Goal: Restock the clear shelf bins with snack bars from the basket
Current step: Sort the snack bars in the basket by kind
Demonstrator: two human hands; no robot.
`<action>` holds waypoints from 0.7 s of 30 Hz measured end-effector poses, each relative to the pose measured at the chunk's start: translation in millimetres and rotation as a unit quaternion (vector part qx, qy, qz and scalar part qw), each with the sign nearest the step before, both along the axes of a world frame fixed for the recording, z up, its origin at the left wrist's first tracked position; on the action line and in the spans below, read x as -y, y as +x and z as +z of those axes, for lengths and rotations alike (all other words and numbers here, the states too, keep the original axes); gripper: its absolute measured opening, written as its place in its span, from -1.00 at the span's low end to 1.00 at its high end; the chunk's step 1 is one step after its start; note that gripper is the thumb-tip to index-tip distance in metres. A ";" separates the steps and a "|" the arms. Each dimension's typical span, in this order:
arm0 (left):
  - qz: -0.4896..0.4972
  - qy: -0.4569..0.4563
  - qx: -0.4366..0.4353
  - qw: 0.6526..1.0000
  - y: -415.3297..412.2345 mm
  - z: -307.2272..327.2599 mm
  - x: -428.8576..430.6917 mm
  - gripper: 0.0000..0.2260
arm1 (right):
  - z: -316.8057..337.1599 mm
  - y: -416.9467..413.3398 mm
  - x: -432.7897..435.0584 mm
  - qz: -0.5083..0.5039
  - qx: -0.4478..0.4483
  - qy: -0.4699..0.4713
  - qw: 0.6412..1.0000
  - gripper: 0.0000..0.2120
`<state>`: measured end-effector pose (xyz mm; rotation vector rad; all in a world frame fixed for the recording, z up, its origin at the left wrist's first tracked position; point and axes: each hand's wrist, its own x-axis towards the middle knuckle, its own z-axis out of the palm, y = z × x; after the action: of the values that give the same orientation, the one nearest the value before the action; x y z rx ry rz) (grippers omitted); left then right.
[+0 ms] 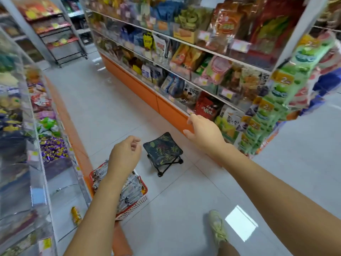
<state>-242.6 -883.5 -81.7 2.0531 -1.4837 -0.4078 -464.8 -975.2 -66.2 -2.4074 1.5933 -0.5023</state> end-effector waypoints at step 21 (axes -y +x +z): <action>0.320 0.008 -0.015 0.947 33.3 -32.6 121.2 -0.86 | -33.1 114.8 245.5 0.307 -0.040 0.055 0.949 -0.68</action>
<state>-209.2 -1004.7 -114.3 2.3759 -0.7217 -0.1823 -350.0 -1220.8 -99.3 -2.6685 0.7821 -0.1905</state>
